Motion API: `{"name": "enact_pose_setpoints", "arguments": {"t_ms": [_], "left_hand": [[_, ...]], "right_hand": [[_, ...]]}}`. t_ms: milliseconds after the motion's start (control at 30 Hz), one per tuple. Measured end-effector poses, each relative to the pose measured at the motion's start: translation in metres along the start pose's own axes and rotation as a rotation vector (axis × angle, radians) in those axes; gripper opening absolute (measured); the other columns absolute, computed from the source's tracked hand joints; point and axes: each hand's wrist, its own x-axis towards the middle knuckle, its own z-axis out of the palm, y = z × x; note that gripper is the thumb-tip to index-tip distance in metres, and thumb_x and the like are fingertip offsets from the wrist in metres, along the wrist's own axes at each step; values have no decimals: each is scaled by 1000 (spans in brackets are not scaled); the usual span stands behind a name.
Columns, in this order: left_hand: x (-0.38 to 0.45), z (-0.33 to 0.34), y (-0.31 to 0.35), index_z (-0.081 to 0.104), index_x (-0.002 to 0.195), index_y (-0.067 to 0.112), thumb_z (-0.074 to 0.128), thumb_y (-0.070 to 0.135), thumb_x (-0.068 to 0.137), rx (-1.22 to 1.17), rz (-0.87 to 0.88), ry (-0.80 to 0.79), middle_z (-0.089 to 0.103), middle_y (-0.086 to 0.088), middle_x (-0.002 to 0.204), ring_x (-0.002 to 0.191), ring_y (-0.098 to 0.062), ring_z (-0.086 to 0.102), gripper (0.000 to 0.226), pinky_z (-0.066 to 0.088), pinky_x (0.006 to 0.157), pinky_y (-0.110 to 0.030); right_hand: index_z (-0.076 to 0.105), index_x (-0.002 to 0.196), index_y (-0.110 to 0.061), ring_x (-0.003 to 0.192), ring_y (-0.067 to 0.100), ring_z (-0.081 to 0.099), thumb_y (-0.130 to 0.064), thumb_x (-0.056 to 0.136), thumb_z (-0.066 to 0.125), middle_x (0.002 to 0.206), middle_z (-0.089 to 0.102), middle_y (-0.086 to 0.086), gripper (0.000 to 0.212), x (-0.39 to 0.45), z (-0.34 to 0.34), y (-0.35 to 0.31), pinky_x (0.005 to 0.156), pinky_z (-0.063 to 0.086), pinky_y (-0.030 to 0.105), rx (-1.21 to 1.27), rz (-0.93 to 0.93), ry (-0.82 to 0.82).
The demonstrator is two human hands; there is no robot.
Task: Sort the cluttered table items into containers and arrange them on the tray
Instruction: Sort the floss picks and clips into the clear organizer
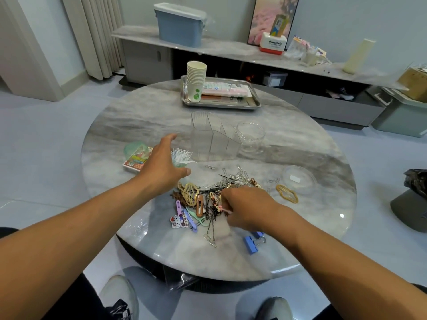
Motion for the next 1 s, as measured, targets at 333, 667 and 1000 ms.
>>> {"name": "enact_pose_setpoints", "arguments": {"t_ms": [333,667,1000], "left_hand": [[-1,-4,1,21,156,31,86,19,80,8,-17,11,36,-8,156,141,-26,40,101,44,109,-46],[0,-7,-3,19,156,33,86,21,79,10,-29,-14,35,-8,157,141,-26,39,103,44,109,-43],[2,-7,-2,19,157,33,87,19,78,48,-22,-48,37,-7,157,140,-28,42,104,46,106,-43]], "right_hand": [[54,70,-22,66,28,47,-19,87,58,69,46,-2,18,18,2,-46,56,27,32,84,-118,284],[42,72,-15,74,32,52,-13,89,61,70,40,1,25,40,17,-56,65,35,31,-30,-60,113],[50,76,-14,68,20,51,-20,85,63,79,52,4,17,41,0,-34,52,36,30,92,39,-47]]}}
